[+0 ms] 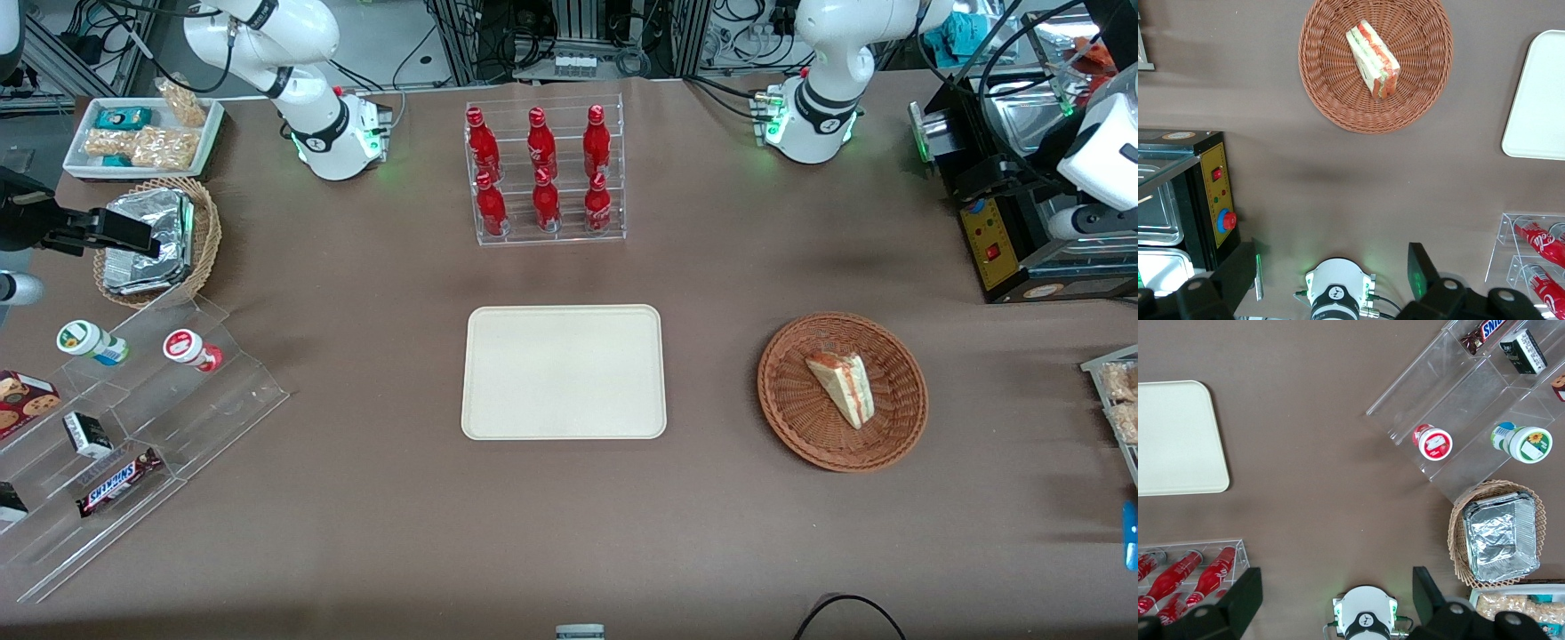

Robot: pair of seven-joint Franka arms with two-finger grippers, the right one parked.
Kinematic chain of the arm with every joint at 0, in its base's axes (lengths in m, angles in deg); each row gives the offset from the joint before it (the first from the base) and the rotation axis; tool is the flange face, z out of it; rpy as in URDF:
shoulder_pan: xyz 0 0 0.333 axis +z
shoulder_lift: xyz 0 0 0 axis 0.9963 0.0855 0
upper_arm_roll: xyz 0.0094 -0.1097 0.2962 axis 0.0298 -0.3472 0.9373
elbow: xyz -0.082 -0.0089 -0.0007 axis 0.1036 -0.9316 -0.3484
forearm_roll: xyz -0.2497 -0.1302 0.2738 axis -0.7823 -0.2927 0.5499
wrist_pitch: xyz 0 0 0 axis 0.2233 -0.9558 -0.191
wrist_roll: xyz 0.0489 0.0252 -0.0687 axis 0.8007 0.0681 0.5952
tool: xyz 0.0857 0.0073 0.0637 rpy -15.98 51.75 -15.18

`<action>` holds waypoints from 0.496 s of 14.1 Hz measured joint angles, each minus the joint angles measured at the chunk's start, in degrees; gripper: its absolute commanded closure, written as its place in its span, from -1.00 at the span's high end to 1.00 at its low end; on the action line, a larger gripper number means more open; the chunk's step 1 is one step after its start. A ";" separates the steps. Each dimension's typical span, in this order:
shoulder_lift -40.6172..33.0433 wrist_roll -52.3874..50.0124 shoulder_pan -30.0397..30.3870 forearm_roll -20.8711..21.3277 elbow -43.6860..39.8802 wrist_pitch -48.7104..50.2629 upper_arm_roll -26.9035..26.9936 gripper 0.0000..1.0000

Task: Place sandwich from basket to tray
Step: 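Move the left gripper from rest toward the wicker basket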

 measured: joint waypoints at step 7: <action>3.60 -0.33 0.04 0.01 0.06 -0.63 0.55 1.00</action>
